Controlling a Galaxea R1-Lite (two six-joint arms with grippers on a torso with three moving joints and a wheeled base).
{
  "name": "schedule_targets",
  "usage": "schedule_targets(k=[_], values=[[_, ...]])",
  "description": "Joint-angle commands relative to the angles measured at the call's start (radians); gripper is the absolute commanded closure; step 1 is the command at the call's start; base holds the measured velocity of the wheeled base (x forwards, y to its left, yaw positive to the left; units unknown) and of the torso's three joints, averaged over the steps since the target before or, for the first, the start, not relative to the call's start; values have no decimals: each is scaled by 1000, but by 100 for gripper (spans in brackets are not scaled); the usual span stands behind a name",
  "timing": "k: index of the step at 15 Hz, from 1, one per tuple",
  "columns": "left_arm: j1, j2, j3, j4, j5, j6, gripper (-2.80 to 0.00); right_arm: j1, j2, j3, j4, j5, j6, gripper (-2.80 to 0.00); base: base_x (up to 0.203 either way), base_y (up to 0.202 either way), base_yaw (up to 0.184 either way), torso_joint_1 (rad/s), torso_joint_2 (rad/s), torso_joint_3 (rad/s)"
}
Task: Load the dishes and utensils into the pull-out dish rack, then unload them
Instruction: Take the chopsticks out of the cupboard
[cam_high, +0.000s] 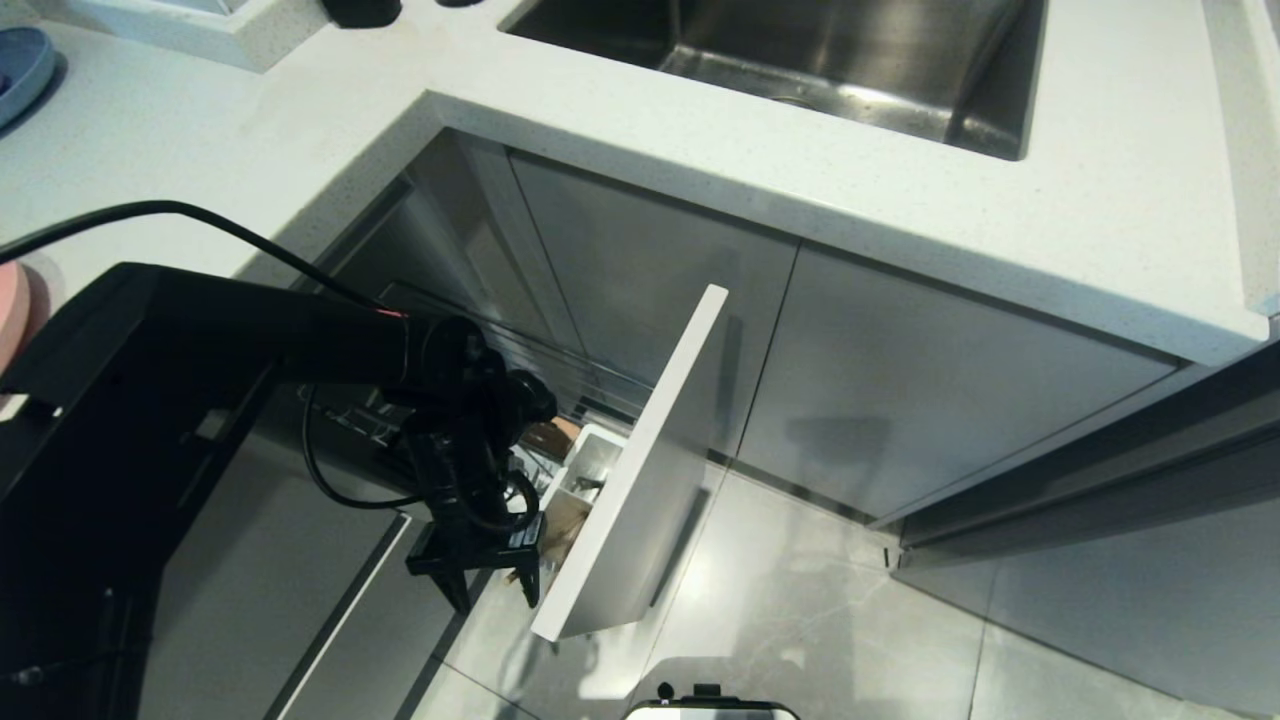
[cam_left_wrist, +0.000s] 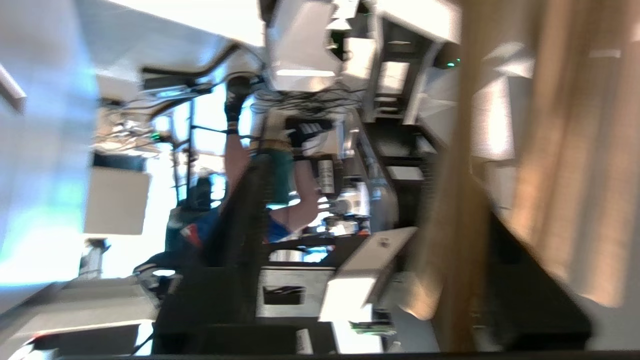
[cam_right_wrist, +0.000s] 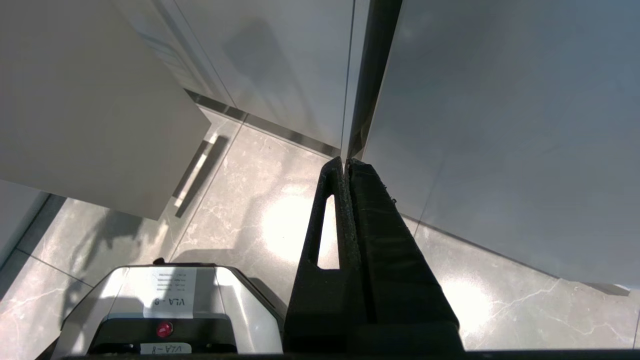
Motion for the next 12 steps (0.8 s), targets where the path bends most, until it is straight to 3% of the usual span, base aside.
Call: schedule_targets(k=[1,4,12], values=[[-12,-5,-34,7,-47,-24,0,0,0,2,0,0,0,0,0,0,0,0,0,0],[-46,-9,-64,14,-157,-94,0,0,0,2,0,0,0,0,0,0,0,0,0,0],[-51,-16,-58,50,-145,-90,0,0,0,2,0,0,0,0,0,0,0,0,0,0]])
